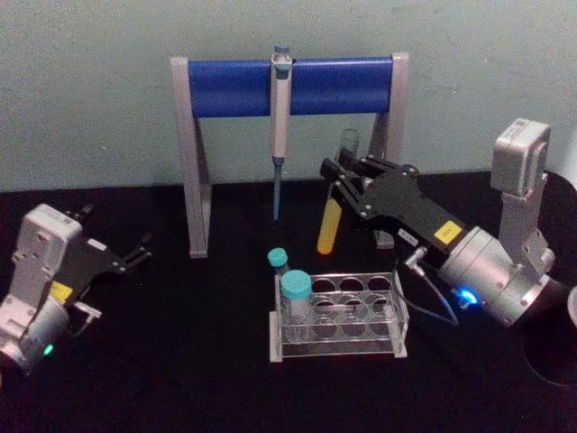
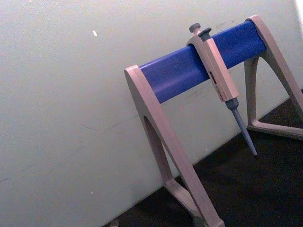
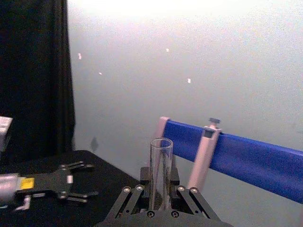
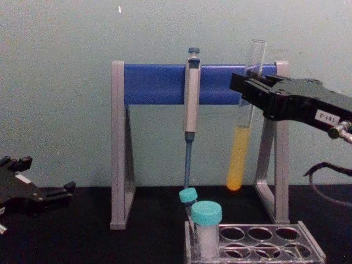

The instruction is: Pick up the test tube from the test tube rack, shake it, then place it back into the test tube rack.

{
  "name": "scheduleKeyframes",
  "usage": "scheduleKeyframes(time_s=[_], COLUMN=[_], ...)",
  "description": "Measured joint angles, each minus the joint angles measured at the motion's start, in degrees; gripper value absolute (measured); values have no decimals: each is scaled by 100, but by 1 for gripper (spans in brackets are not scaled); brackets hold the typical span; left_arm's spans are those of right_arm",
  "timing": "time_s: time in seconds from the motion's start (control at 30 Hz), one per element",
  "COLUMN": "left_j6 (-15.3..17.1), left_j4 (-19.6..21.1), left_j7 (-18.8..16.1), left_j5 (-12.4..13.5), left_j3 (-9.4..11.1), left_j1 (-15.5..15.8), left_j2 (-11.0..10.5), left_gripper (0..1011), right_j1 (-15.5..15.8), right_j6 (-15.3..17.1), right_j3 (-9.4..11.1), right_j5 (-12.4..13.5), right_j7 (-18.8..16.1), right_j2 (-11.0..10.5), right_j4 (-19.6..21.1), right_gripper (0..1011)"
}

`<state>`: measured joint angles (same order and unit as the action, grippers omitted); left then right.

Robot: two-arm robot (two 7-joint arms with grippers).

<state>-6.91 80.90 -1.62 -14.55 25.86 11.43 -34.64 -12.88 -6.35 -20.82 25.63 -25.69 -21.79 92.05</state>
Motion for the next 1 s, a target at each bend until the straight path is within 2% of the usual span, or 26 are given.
scheduleKeyframes(time_s=[0.27, 1.0], left_j6=[0, 0], left_j4=[0, 0], left_j7=[0, 0], left_j5=[0, 0], left_j3=[0, 0], left_j1=[0, 0], left_j2=[0, 0], left_gripper=[1001, 1001], right_j1=[-53, 68], right_j6=[-33, 14], right_j3=[118, 278], right_j5=[-102, -201], right_j7=[128, 174], right_j2=[40, -26], right_j4=[-142, -33], right_gripper=[240, 241])
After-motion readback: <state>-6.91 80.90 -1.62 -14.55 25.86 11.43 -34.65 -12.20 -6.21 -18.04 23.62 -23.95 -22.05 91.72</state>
